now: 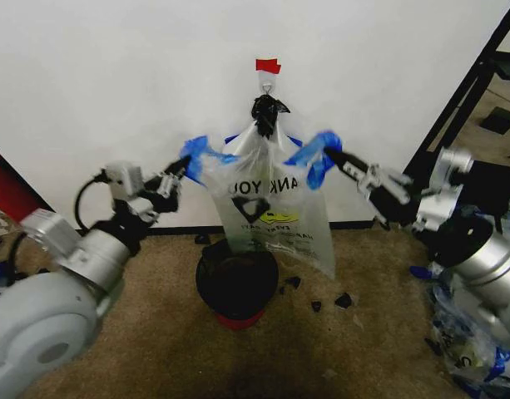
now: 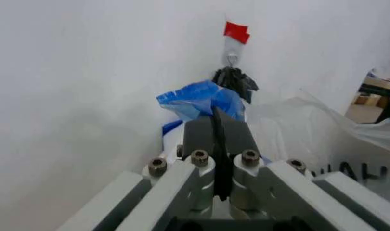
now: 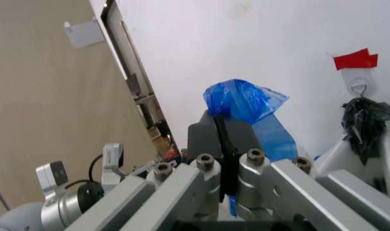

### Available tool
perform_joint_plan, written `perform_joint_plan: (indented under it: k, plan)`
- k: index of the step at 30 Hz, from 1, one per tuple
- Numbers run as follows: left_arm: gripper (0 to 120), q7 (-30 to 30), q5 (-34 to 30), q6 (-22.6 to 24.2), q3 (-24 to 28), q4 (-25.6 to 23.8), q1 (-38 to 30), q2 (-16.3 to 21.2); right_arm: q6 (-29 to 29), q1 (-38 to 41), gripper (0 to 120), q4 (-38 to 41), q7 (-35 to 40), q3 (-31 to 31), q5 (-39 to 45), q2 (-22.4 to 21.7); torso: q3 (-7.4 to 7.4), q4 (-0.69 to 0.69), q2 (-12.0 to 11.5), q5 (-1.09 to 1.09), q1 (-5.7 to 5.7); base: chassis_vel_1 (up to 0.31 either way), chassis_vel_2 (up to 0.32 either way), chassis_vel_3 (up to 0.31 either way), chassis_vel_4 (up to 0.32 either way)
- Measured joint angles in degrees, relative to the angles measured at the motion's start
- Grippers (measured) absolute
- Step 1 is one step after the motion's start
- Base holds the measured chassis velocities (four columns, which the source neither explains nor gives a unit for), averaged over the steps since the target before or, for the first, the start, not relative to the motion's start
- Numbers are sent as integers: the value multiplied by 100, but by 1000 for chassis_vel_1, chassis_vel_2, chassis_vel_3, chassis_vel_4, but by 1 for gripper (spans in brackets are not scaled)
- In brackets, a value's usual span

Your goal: Pick up the garbage bag from the wall and place it over the trash bin.

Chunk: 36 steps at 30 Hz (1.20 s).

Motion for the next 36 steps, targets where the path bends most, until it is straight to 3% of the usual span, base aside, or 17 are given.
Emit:
perform_joint_plan:
  k: [13,17,25,31,36]
  plan:
    - [0,-148,51,125,-148,1,445,-367,-160,997,0,-546,35,-1621,-221,523,-1,-1,0,2,0,0,0,0,0]
    - [0,-157,470,130,297,3,629,-685,-170,1100,0,-886,-14,-2267,-586,850,0,0,0,4,0,0,0,0,0]
    - [0,-71,1184,-54,1086,3,646,-1098,-176,1074,0,-1611,-74,-2988,-1244,1581,-1,-2,1,2,0,0,0,0,0]
    - [0,17,1659,-255,1430,40,808,-1290,-175,839,0,-1927,-119,-3162,-1690,1961,-1,-1,1,3,-1,0,0,0,0]
    - [0,36,1893,-375,1663,367,974,-1476,-168,532,0,-2074,-148,-3211,-2108,2269,-1,-1,1,1,-1,0,0,0,0]
